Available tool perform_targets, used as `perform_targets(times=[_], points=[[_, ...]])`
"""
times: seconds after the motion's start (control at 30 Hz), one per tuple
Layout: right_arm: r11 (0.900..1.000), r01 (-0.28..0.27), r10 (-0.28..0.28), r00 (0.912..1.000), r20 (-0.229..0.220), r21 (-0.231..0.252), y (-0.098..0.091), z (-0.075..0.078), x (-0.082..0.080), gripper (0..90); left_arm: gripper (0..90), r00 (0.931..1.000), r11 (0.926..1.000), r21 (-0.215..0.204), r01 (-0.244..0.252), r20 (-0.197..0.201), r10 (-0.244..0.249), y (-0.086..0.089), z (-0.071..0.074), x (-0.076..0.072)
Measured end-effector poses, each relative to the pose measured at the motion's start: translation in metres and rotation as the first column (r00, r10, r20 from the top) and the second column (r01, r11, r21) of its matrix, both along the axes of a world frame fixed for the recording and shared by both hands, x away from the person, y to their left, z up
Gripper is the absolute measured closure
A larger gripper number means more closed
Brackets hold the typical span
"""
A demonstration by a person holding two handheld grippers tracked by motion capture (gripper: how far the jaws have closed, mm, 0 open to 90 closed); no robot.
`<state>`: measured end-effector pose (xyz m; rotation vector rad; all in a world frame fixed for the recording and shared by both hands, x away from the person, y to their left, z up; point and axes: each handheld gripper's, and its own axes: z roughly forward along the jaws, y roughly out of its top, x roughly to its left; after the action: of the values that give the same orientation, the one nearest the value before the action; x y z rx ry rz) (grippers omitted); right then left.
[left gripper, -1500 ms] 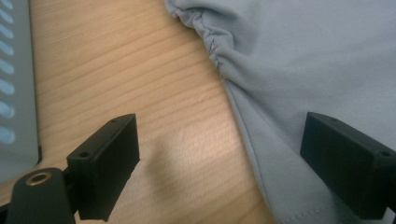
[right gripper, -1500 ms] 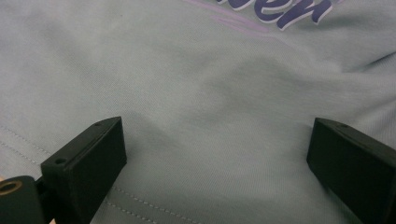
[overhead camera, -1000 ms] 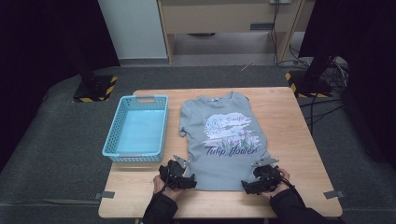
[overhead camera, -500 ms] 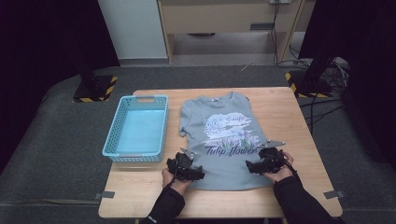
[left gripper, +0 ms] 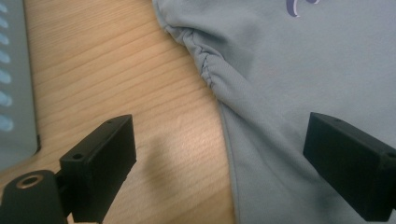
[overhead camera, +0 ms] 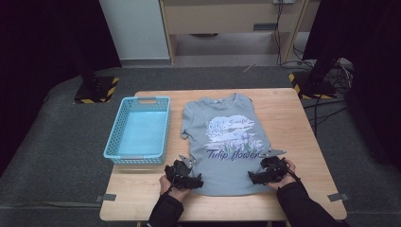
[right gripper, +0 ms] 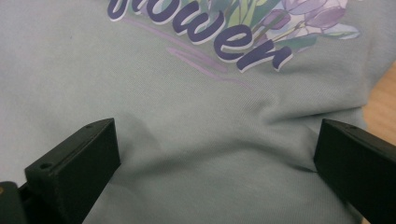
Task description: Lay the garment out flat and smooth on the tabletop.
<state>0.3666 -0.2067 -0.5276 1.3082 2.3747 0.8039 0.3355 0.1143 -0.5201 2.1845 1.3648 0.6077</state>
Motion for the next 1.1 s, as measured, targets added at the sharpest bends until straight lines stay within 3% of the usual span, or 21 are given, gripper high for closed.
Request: perform_targets(times=[0.27,0.4,0.43,0.47,0.5,0.6,0.73,0.83,0.97,1.1], points=[[0.9992,-0.038,0.037,0.9991,-0.02,-0.011,0.013,0.003,-0.031,1.3,8.5,0.9996,0.9989,0.043,0.019,-0.023,-0.018,0.007,0.004,-0.011],[0.9987,-0.051,0.051,0.9986,-0.012,0.005,0.019,0.009,-0.035,3.2,8.9,0.999,0.9994,0.031,0.016,-0.042,-0.014,0.011,0.006,-0.009],[0.9988,-0.046,0.046,0.9989,0.006,0.017,0.018,0.012,-0.034,3.8,8.9,0.9993,0.9998,0.004,0.018,-0.032,-0.018,0.011,0.01,-0.007],[0.9988,-0.036,0.035,0.9991,0.026,0.035,0.016,0.017,-0.033,4.1,8.9,0.9993,0.9998,0.004,0.018,-0.032,-0.018,0.011,0.01,-0.007],[0.9984,-0.026,0.024,0.9988,0.042,0.05,0.014,0.02,-0.031,4.1,8.9,0.9996,0.9992,-0.029,0.029,0.001,-0.029,0.009,0.015,-0.004],[0.9967,0.016,-0.022,0.9975,0.067,0.079,0.007,0.026,-0.02,4.5,8.9,0.9977,0.9954,-0.081,0.051,0.049,-0.047,0.0,0.022,0.0],[0.9963,0.049,-0.054,0.9955,0.077,0.07,0.008,0.025,-0.005,4.8,8.9,0.996,0.9897,-0.12,0.077,0.053,-0.071,-0.012,0.021,0.008],[0.9969,0.06,-0.063,0.9951,0.075,0.052,0.014,0.021,0.011,5.5,8.9,0.9954,0.9904,-0.101,0.095,0.025,-0.093,-0.026,0.01,0.018],[0.9974,0.063,-0.065,0.9957,0.065,0.034,0.018,0.014,0.021,6.0,8.8,0.9951,0.9947,-0.028,0.099,-0.002,-0.099,-0.034,-0.002,0.024],[0.9985,0.051,-0.052,0.9981,0.034,0.018,0.022,0.007,0.023,6.5,8.1,0.9952,0.9945,-0.038,0.097,-0.004,-0.097,-0.033,-0.002,0.023]])
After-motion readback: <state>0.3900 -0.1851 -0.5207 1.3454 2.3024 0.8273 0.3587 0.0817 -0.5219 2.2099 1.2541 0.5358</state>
